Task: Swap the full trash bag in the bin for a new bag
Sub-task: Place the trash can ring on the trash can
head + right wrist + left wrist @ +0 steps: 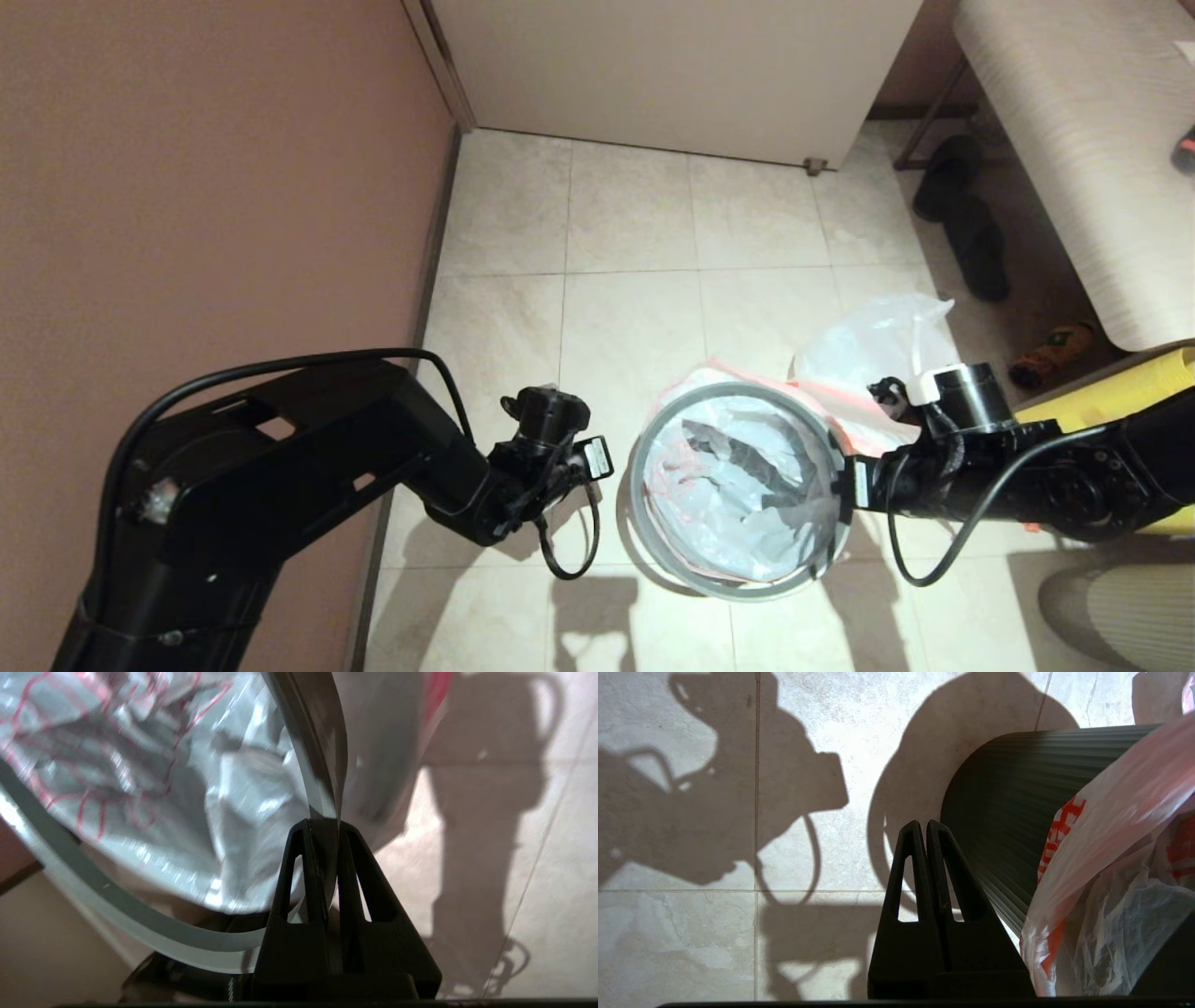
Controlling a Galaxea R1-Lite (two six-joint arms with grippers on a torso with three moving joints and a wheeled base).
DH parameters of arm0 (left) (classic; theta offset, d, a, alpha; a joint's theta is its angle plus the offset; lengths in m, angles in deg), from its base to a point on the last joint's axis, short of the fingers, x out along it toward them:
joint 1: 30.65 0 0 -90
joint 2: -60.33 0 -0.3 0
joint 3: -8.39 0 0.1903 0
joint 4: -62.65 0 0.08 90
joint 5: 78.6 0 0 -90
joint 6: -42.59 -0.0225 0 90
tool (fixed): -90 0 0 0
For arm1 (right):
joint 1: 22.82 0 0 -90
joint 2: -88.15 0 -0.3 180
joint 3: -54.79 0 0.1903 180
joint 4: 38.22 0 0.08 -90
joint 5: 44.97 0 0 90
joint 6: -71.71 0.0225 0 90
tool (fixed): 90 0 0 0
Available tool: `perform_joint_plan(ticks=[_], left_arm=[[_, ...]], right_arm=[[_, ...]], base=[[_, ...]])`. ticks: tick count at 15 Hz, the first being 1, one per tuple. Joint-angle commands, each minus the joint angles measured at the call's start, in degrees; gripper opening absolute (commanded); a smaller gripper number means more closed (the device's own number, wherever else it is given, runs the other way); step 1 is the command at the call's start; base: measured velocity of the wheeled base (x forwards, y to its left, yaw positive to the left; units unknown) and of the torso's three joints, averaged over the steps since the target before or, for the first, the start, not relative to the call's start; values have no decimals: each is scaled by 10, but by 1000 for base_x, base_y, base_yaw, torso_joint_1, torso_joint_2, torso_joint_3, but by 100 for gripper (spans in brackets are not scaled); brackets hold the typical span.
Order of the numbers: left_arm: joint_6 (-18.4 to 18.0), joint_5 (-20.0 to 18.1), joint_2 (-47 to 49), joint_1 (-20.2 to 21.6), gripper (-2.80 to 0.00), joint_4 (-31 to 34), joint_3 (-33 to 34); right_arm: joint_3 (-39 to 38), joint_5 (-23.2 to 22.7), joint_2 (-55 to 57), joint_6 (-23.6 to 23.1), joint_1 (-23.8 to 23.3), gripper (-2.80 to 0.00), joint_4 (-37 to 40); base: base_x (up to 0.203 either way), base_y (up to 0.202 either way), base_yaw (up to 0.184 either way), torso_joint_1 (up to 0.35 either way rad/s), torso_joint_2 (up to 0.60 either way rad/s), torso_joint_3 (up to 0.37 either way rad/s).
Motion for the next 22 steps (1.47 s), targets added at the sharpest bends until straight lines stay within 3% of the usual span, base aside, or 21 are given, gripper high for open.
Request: perform_joint_plan(ticks=[1, 8, 11, 15, 22], left_arm=[[1, 1, -1, -1, -280, -2, 1], [-9, 12, 5, -9, -280, -3, 2], [-9, 12, 5, -10, -280, -3, 2], [-9, 13, 4, -12, -280, -3, 3], [-9, 15, 5, -16, -280, -3, 3]], right_arm=[[2, 15, 37, -2, -12, -280, -43], [-4, 17, 14, -37, -64, -280, -44], [-4, 16, 22, -45, -55, -280, -45], [-4, 17, -7, -34, -31, -280, -44], [-45, 12, -81, -1, -41, -280, -44]], base=[[0, 0, 0, 0, 0, 0], [0, 0, 0, 0, 0, 0], [0, 0, 0, 0, 0, 0], [0, 0, 0, 0, 0, 0], [0, 0, 0, 0, 0, 0]])
